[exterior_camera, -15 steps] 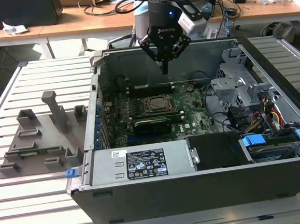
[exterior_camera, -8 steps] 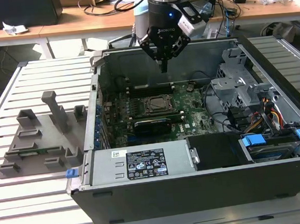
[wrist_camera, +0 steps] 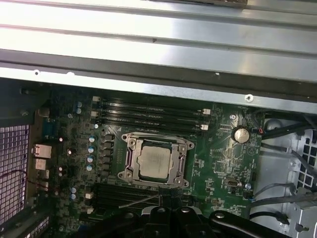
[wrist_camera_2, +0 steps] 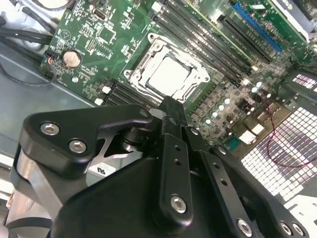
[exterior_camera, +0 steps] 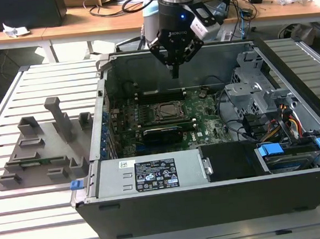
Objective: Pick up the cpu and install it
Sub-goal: 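Install the second cpu locking lever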
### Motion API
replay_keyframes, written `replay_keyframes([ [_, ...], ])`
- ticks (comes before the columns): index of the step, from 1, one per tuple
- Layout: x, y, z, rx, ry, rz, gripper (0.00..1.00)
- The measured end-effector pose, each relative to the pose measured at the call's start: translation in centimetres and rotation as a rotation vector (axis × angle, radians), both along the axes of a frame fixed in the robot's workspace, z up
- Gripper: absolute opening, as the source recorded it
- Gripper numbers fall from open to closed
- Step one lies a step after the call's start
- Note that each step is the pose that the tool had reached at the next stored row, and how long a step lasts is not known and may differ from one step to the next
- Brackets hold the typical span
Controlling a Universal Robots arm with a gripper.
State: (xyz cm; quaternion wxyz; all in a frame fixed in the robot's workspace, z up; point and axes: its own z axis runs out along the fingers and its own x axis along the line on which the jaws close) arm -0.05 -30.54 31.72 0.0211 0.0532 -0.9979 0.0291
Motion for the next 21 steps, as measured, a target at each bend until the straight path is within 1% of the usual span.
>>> replay_keyframes([
  [2, 0.0, -0.43, -0.01, -0.0001, 0.0, 0.0, 0.11],
  [3, 0.0, -0.8, -0.02, 0.0, 0.0, 0.0, 0.11],
  [4, 0.0, -1.0, -0.03, 0.0, 0.0, 0.0, 0.11],
  [6, 0.0, -1.23, -0.05, 0.0, 0.0, 0.0, 0.11],
  [8, 0.0, -1.58, -0.08, 0.0001, 0.0, 0.0, 0.11],
  [11, 0.0, -1.87, -0.09, 0.0001, 0.0, 0.0, 0.11],
  [14, 0.0, -2.83, -0.17, 0.0, 0.0, 0.0, 0.11],
  [21, 0.0, -3.26, -0.2, 0.0, 0.0, 0.0, 0.11],
])
